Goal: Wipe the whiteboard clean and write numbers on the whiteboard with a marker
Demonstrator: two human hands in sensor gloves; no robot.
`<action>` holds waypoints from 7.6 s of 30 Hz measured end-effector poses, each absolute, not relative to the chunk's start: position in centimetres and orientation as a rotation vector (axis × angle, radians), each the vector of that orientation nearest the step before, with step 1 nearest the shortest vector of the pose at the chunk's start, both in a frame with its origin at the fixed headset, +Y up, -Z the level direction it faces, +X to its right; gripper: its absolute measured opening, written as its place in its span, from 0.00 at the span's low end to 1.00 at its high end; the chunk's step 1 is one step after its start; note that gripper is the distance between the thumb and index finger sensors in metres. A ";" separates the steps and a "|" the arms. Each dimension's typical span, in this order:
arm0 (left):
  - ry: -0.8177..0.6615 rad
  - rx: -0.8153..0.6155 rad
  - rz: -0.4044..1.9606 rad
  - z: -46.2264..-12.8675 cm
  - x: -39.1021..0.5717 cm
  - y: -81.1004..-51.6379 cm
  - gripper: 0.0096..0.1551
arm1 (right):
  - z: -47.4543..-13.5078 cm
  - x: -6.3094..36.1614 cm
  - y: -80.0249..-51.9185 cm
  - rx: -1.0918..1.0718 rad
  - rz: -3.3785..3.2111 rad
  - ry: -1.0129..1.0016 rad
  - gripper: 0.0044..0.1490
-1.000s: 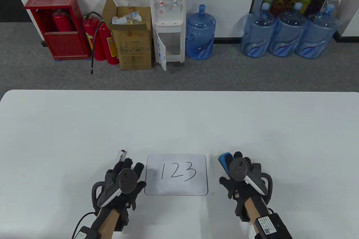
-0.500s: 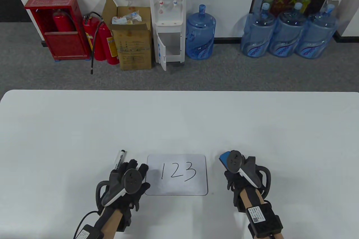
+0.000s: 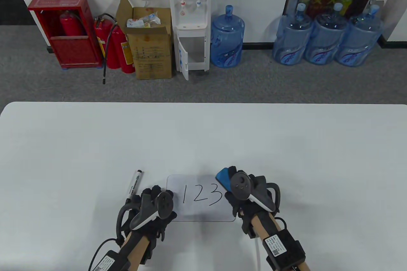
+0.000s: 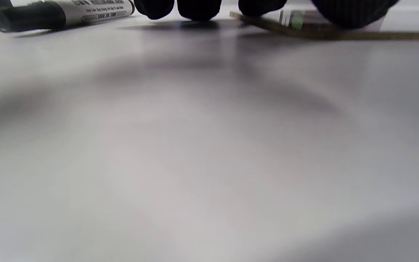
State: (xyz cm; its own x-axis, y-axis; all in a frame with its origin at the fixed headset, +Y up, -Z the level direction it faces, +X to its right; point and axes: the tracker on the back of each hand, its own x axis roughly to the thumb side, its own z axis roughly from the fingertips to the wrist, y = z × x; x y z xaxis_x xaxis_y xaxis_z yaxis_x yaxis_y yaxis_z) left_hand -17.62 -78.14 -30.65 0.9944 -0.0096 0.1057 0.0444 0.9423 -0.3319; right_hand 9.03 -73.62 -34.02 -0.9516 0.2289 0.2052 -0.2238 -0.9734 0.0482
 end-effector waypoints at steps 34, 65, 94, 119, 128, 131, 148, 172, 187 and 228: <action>-0.079 -0.377 0.004 -30.7 -17.5 -78.2 0.41 | -35.8 1.4 -76.2 0.422 3.064 0.162 0.42; -0.072 -0.404 0.013 -30.9 -17.4 -78.2 0.41 | -31.8 -2.0 -76.2 0.769 3.069 0.150 0.44; -0.072 -0.417 0.037 -31.0 -17.4 -78.3 0.41 | -35.4 2.8 -76.6 0.214 3.108 0.057 0.48; -0.072 -0.417 0.042 -30.9 -17.5 -78.5 0.41 | -34.4 7.5 -76.4 0.203 3.062 0.141 0.46; -0.071 -0.419 0.041 -31.0 -17.4 -78.5 0.41 | -35.2 4.3 -76.4 0.186 3.144 0.044 0.48; -0.071 -0.419 0.040 -31.0 -17.4 -78.5 0.41 | -34.8 1.7 -76.5 0.277 3.122 0.034 0.48; -0.072 -0.417 0.044 -30.9 -17.4 -78.5 0.41 | -33.1 4.6 -75.8 0.379 2.958 0.176 0.46; -0.067 -0.420 0.047 -30.9 -17.5 -78.6 0.41 | -33.3 23.9 -76.3 -0.371 3.002 0.096 0.49; -0.066 -0.426 0.052 -30.9 -17.6 -78.6 0.41 | -30.7 19.6 -74.8 0.023 2.814 -0.060 0.46; 0.251 -0.083 0.161 -33.6 -24.6 -74.3 0.31 | -30.1 21.4 -74.6 0.057 2.724 -0.059 0.46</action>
